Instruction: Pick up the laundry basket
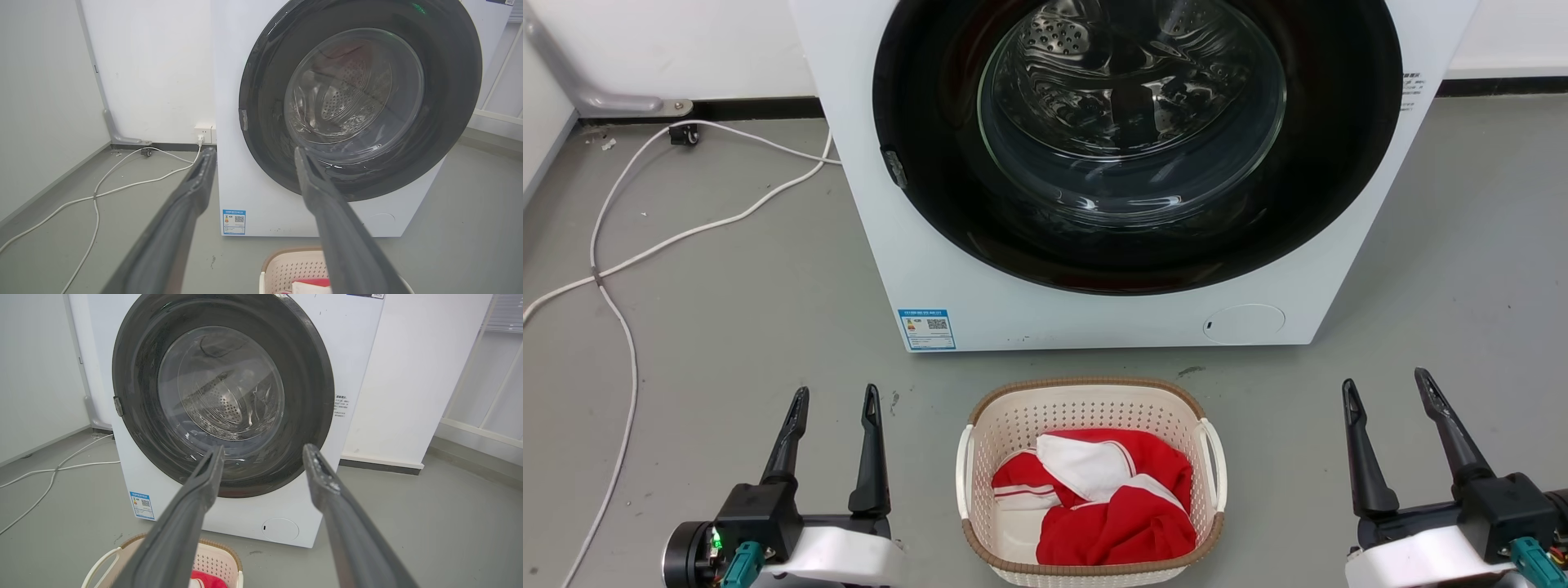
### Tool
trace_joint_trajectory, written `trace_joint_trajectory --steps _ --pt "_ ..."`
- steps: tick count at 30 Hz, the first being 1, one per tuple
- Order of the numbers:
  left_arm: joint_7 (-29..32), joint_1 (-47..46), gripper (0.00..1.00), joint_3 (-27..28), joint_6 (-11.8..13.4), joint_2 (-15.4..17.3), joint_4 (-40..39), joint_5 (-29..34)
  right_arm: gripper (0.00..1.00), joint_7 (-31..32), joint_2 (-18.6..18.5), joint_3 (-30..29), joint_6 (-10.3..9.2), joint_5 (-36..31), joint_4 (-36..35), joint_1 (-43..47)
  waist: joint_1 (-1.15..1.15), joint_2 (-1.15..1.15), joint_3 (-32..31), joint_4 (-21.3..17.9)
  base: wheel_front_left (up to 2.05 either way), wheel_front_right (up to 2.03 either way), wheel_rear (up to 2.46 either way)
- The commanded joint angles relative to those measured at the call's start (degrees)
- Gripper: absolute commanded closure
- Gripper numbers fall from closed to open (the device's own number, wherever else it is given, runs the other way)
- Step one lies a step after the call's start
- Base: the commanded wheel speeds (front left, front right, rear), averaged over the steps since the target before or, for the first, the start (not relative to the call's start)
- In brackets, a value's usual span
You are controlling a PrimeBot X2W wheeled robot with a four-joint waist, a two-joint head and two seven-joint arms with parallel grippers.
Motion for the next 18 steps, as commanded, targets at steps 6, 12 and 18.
trace_joint_trajectory --steps 6,12,18 --pt "-0.3 0.5 0.00 0.0 0.2 0.2 0.1 0.3 0.00 -0.1 -0.3 -0.2 -0.02 0.5 0.2 0.4 0.00 0.00 0.0 0.0 0.00 0.00 0.00" --pt "-0.3 0.4 0.00 0.0 0.2 0.2 0.1 0.4 0.00 -0.1 -0.3 0.0 -0.02 0.6 0.2 0.3 0.00 0.00 0.0 0.0 0.00 0.00 0.00" --pt "-0.3 0.1 0.00 0.1 0.3 0.2 0.3 0.3 0.00 -0.1 -0.3 0.1 -0.02 0.7 0.2 0.0 0.00 0.00 0.5 -0.2 0.00 0.00 0.00"
